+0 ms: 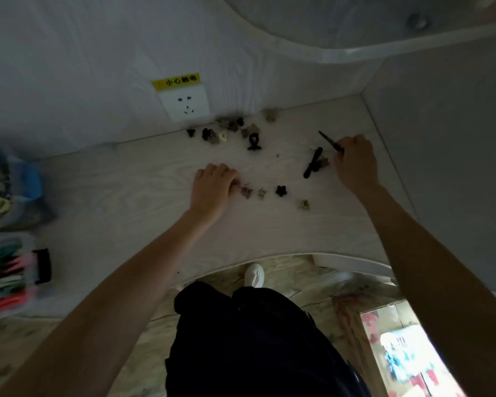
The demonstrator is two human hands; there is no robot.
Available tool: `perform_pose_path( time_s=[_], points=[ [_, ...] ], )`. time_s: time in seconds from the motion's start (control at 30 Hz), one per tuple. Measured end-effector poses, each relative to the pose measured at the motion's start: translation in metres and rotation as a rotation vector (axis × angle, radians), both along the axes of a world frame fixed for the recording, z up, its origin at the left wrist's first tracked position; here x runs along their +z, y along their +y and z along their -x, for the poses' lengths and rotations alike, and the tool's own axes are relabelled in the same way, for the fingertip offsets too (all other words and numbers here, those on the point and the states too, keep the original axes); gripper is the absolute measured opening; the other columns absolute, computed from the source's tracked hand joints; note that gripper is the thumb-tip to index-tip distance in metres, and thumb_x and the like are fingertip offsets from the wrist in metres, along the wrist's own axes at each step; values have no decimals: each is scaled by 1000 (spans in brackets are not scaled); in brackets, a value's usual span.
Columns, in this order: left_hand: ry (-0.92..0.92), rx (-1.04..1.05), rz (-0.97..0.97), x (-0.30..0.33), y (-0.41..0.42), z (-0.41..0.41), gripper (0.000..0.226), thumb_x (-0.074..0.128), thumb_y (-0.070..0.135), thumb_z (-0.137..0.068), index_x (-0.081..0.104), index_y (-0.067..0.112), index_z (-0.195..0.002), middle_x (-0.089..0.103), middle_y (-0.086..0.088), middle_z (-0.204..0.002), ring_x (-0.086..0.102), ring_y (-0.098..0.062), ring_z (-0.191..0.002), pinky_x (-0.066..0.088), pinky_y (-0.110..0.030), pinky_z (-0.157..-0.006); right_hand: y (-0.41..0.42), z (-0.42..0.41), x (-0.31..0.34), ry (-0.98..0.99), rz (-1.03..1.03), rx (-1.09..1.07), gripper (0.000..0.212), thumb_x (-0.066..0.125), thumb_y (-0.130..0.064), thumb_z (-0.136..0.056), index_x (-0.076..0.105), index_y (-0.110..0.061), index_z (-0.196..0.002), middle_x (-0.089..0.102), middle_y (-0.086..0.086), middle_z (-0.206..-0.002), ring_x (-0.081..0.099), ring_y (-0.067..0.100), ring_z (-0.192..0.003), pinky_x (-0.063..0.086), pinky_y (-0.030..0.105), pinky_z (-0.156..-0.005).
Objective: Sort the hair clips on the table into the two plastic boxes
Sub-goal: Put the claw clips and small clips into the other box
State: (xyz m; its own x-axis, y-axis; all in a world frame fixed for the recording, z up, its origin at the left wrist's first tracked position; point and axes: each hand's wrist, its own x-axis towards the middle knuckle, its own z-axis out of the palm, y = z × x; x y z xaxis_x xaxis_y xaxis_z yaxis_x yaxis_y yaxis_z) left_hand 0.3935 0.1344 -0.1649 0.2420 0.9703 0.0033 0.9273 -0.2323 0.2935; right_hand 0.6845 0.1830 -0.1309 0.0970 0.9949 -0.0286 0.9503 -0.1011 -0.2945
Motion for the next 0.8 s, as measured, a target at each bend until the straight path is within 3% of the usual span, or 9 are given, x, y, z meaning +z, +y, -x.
perform_pose_path(
  time_s=[0.17,0.43,0.67,0.8],
  points=[
    [-66,188,36,1,-11,7,14,53,23,-90,62,20,-99,63,-3,-106,52,-27,-100,35,-35,-84,17,3,-18,61,118,-28,24,47,-6,-90,59,1,-110,53,24,-120,47,38,-110,41,39,-85],
    [-145,262,62,2,-8,11,15,55,33,-88,63,22,-94,68,1,-92,58,-23,-92,39,-35,-81,3,64,-26,203,92,104,19,48,-1,-86,55,-2,-104,60,19,-104,55,31,-94,42,34,-74],
    [-238,342,76,-1,1,30,14,54,34,-91,61,24,-96,70,2,-92,63,-20,-85,50,-39,-81,13,81,-26,-153,222,414,24,44,-6,-93,48,0,-115,52,23,-113,48,34,-103,38,36,-76],
    [-298,412,89,-2,1,35,11,56,32,-89,62,24,-94,70,2,-93,62,-19,-87,49,-35,-78,18,79,-14,-135,135,489,17,43,-7,-95,50,1,-107,54,23,-103,53,31,-88,38,37,-66]
  ],
)
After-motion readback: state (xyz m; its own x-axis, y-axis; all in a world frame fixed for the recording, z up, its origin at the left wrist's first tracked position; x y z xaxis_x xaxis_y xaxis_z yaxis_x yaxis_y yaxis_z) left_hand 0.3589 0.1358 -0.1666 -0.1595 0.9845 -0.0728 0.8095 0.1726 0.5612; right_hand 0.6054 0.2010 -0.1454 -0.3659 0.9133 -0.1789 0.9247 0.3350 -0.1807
